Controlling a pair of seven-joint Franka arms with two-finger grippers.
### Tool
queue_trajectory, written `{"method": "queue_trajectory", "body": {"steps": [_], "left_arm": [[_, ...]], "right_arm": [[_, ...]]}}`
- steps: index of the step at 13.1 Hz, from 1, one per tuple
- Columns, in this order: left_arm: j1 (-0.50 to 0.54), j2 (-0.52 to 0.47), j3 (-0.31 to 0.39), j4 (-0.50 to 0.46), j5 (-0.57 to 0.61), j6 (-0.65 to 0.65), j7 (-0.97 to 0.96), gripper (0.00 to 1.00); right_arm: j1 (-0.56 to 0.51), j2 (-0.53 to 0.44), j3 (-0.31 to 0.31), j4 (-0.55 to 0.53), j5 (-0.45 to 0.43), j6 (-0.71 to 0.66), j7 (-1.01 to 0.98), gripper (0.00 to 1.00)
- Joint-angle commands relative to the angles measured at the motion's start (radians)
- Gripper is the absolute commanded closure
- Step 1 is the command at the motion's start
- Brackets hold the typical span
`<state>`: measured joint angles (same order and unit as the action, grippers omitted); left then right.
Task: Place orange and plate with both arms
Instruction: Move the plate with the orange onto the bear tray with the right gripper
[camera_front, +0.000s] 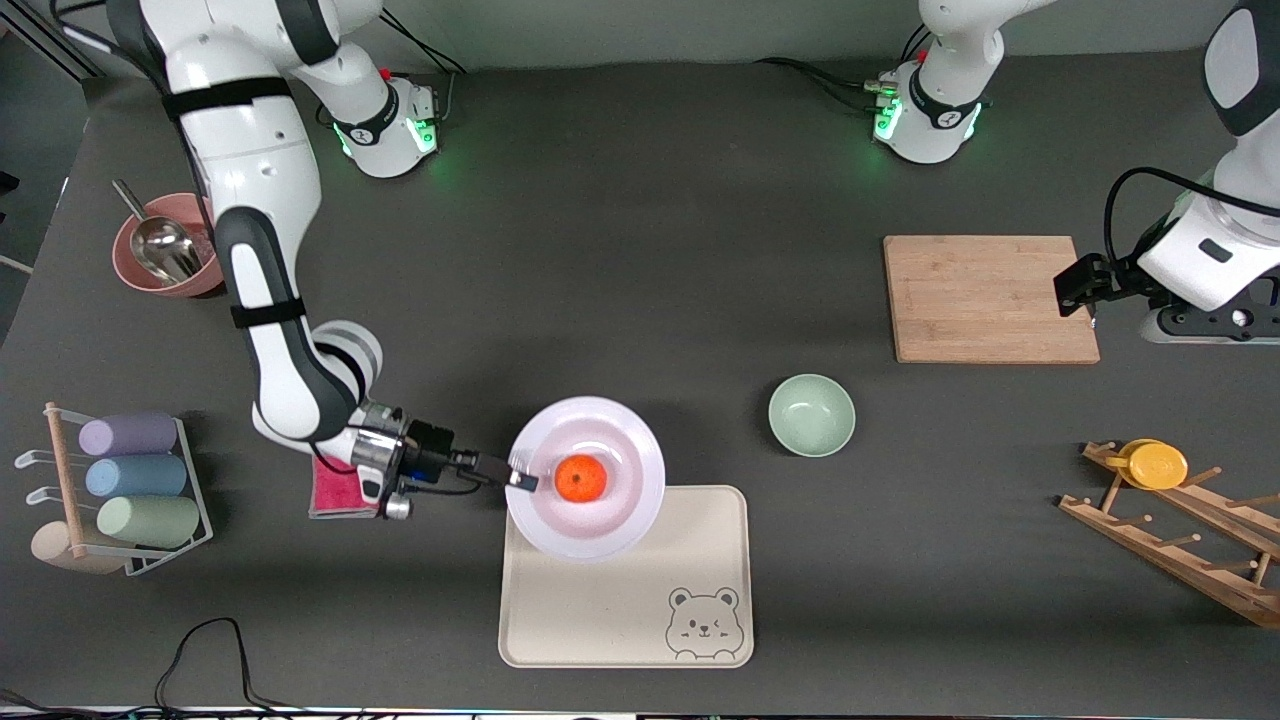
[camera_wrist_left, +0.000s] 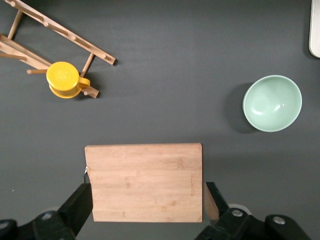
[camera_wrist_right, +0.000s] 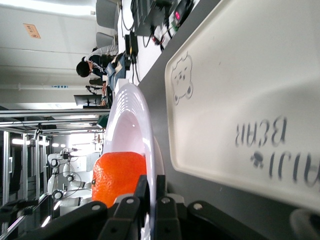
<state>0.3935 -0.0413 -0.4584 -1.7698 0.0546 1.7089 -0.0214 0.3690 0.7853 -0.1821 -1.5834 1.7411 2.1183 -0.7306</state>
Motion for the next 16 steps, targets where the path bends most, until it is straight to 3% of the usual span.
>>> {"method": "queue_trajectory", "body": {"steps": [1, 5, 8, 16], "left_arm": [[-0.007, -0.025, 0.003, 0.019, 0.034, -0.054, -0.014, 0.00], [0.004, -0.028, 0.012, 0.023, 0.022, -0.063, -0.011, 0.00], [-0.008, -0.026, 0.006, 0.033, 0.022, -0.089, -0.002, 0.00], [-0.001, -0.017, 0.010, 0.035, -0.045, -0.063, 0.029, 0.00]], "right_arm": [[0.001, 0.176, -0.010, 0.250, -0.060, 0.041, 0.086, 1.00], [-0.007, 0.337, -0.022, 0.468, -0.061, 0.083, 0.157, 1.00], [-0.007, 0.400, -0.022, 0.554, -0.061, 0.124, 0.195, 1.00], [0.008, 0.440, -0.016, 0.582, -0.060, 0.203, 0.198, 1.00]]}}
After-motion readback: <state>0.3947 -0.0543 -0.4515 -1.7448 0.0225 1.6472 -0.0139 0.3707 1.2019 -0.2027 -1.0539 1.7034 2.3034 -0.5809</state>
